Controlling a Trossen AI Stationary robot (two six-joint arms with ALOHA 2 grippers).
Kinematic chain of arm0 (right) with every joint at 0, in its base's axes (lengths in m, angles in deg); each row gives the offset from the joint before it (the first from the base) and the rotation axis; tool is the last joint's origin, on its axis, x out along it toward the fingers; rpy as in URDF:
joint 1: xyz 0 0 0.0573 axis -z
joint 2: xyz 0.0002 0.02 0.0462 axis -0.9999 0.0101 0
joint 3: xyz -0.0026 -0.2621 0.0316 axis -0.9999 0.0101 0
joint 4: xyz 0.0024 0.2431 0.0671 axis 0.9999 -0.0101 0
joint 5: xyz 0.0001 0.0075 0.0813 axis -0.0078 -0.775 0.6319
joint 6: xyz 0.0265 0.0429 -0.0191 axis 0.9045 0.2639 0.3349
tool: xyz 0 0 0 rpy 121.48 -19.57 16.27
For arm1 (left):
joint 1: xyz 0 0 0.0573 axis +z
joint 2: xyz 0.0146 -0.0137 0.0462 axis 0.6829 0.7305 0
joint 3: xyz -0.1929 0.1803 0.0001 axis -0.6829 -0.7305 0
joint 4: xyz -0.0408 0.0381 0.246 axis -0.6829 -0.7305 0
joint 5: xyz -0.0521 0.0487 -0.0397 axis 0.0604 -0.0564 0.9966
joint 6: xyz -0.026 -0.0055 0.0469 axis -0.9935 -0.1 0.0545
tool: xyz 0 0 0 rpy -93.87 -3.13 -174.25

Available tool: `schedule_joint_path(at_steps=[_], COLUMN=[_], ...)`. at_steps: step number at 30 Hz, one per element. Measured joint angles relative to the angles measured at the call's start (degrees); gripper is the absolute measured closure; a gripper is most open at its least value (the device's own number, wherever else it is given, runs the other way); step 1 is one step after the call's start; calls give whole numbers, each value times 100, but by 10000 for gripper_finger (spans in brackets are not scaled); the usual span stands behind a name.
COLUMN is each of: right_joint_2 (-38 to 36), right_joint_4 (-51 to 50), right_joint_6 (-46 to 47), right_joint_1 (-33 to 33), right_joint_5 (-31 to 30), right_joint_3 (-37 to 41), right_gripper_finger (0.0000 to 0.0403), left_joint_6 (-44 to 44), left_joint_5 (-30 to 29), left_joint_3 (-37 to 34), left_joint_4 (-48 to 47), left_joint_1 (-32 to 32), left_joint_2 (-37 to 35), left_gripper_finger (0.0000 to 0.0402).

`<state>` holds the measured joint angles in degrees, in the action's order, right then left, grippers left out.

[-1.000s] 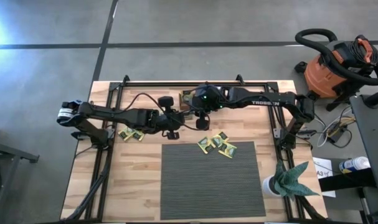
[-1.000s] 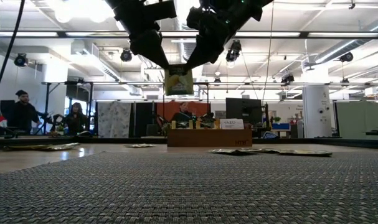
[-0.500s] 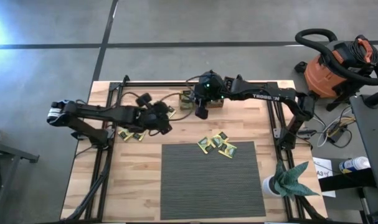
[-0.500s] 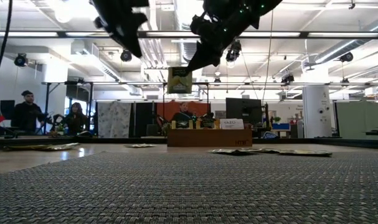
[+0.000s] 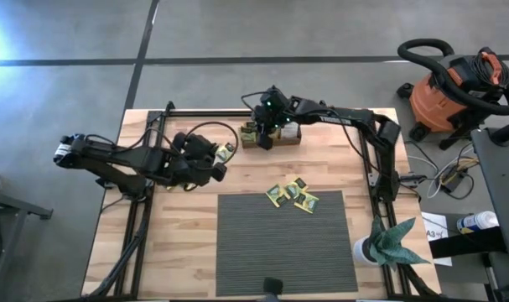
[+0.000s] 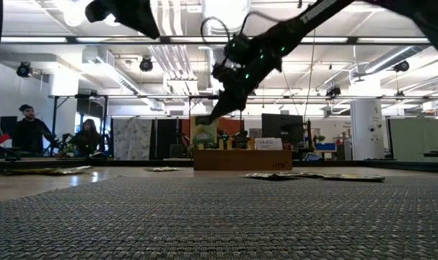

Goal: Pick & Place Tea
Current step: Put the yellow tea bag into the left section of the wooden organizer

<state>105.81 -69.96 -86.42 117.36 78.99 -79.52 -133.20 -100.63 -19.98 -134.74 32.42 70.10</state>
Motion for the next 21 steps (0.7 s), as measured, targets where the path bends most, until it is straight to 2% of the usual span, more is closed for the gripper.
schedule_joint_path(at_steps=[6, 10, 21], right_joint_2=[827, 1198, 1230], right_joint_4=[-167, -945, -1788], right_joint_6=[-33, -282, -693], right_joint_1=[316, 344, 430], right_joint_5=[86, 90, -291], right_joint_3=[-752, -1369, -2126], right_gripper_finger=[394, 394, 394], left_joint_6=[-530, -677, -1020], left_joint_5=[-95, -188, -530], left_joint_3=[-1, -4, -286], left_joint_4=[486, 543, 546], left_joint_1=[-358, -579, -720], left_joint_2=[96, 155, 120], left_gripper_finger=[362, 362, 362])
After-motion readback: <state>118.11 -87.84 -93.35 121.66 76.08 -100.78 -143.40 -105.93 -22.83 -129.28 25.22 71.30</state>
